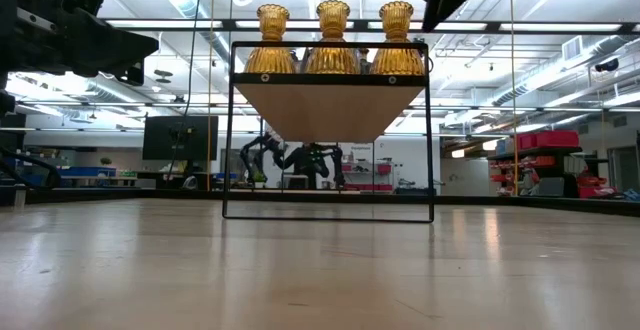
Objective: Pick & Place candle stick holders
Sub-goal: Return to Home Position
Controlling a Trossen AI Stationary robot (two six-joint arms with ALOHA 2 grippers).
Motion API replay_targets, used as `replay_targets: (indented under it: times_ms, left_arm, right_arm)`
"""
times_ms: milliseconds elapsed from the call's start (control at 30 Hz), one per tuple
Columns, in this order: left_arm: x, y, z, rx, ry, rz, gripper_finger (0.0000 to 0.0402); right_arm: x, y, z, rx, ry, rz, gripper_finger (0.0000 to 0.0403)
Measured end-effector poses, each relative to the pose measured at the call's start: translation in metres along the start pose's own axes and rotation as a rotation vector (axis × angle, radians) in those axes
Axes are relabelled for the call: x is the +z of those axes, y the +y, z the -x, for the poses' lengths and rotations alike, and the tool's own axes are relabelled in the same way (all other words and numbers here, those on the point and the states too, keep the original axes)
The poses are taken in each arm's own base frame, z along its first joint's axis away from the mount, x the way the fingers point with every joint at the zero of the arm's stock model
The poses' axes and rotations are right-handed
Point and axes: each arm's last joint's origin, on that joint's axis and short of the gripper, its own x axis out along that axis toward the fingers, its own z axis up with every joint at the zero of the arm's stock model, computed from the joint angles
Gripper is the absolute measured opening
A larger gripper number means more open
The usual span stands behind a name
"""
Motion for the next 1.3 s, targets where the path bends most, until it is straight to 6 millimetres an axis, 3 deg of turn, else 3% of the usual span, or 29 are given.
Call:
replay_targets:
  times_ms: [333, 800, 1300]
  left_arm:
    - [0.000, 0.000, 0.000, 0.000, 0.000, 0.000, 0.0018]
    - [0.000, 0.000, 0.000, 0.000, 0.000, 0.000, 0.0018]
    - [0.000, 0.000, 0.000, 0.000, 0.000, 0.000, 0.0018]
  right_arm:
    - [-0.037, 0.001, -0.011, -0.044, -0.199, -0.081, 0.0101]
    - [-0.094, 0.010, -0.047, -0.098, -0.490, -0.074, 0.0007]
    - [-0.155, 0.019, -0.089, -0.121, -0.817, -0.190, 0.0002]
